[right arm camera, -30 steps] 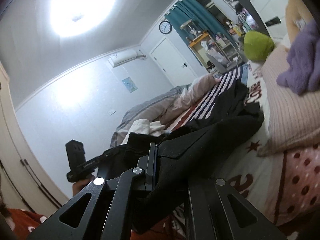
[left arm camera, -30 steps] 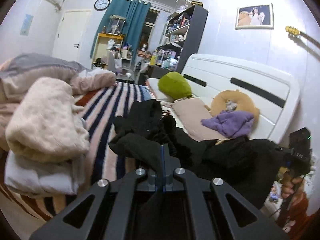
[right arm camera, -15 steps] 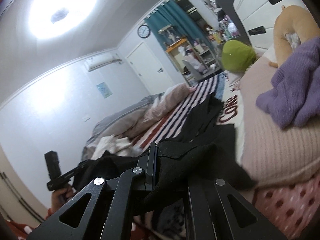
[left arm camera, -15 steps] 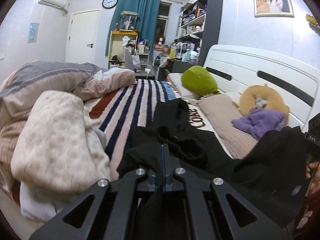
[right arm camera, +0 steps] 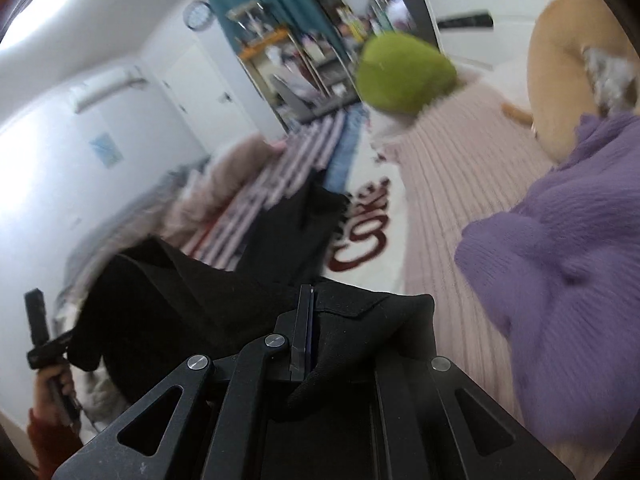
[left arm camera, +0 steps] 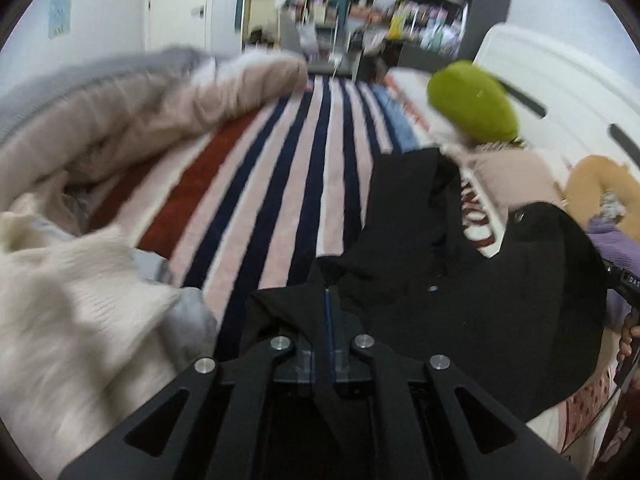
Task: Fold large clothes
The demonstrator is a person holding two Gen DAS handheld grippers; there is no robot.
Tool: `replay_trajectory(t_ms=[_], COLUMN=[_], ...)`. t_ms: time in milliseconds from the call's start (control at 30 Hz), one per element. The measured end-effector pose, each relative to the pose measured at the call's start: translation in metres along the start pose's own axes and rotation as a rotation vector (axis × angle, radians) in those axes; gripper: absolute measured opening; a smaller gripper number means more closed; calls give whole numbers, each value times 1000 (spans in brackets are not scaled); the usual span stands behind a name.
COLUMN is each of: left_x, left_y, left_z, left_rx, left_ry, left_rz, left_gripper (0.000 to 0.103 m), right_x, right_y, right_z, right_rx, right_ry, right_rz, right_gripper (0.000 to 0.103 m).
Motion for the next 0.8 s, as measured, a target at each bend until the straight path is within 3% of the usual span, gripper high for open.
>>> replay_trajectory(t_ms=[167,267,300,333,367,400,467,567,667,800], left_x=[6,2,-1,-5,-9,-14,-16,-20,-23,-29], left_y=[-3,5,6,8,7,4,-6,-16,-5,49], left_z=[-59,-76,-75,-70,-62,-52,-27,9,40,68], left_rx=[105,178,176,166,149,119,51,-11,-66,-82], left_ry=[-51,-39,-27,-9,29,76,96,96,143,197], left_rz=[22,-6,-22,-36,-44,-37,-27,-57,-54,-37], left_gripper=[5,17,25,41,51,69,80,81,91,92], right_x=[-18,-27,-27,-25,-22,-18,-13,-6,14,37], right_y=[1,10,14,18,20,21,15,5,17,78], right_z=[-65,-88,-92,-91,-89,-85,-74,-48,-10,42], right_rx=[112,187,211,222,226,219,175,124,99,91], right_ry=[109,146,142,126,93,64,61,97,-14,-170], right_rz=[37,58,70,73,75,79,109,146,124,86], right_gripper=[1,4,12,18,38,65,89,89,89,93])
Point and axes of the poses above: each gripper's, at about its wrist camera, not at the fingertips, and z roughly against the way its jaws point, x to its left, y to its underside, the point moved 8 cm from there along -z, roughly the way its jaws point
